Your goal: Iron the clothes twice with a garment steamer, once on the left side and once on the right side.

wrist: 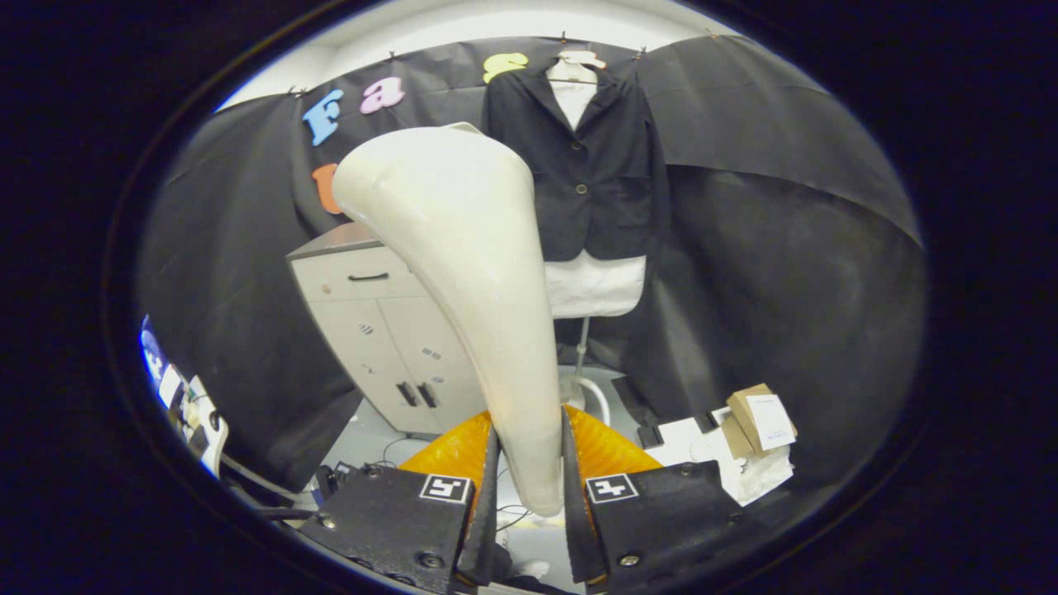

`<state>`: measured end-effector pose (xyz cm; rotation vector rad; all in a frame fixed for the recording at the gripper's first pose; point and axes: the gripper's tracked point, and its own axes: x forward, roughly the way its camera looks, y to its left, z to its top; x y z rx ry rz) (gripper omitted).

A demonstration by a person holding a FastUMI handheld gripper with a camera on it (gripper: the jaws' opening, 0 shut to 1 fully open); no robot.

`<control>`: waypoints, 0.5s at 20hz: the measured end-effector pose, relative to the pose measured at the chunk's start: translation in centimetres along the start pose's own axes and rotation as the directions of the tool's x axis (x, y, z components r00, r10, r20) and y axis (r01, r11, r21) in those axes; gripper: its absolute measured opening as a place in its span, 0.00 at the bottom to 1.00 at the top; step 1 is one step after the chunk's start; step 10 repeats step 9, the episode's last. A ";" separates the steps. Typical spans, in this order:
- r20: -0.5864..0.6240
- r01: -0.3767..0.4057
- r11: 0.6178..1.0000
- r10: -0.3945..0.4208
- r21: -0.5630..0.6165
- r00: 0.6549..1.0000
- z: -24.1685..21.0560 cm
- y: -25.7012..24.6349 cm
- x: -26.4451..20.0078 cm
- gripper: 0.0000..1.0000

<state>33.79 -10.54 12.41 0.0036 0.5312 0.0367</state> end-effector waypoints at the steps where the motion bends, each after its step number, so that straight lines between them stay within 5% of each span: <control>1: 0.000 -0.002 1.000 0.002 -0.012 1.000 0.6 -0.2 0.4 0.38; 10: 0.029 -0.011 0.998 0.013 -0.056 0.999 2.4 0.1 -0.2 0.38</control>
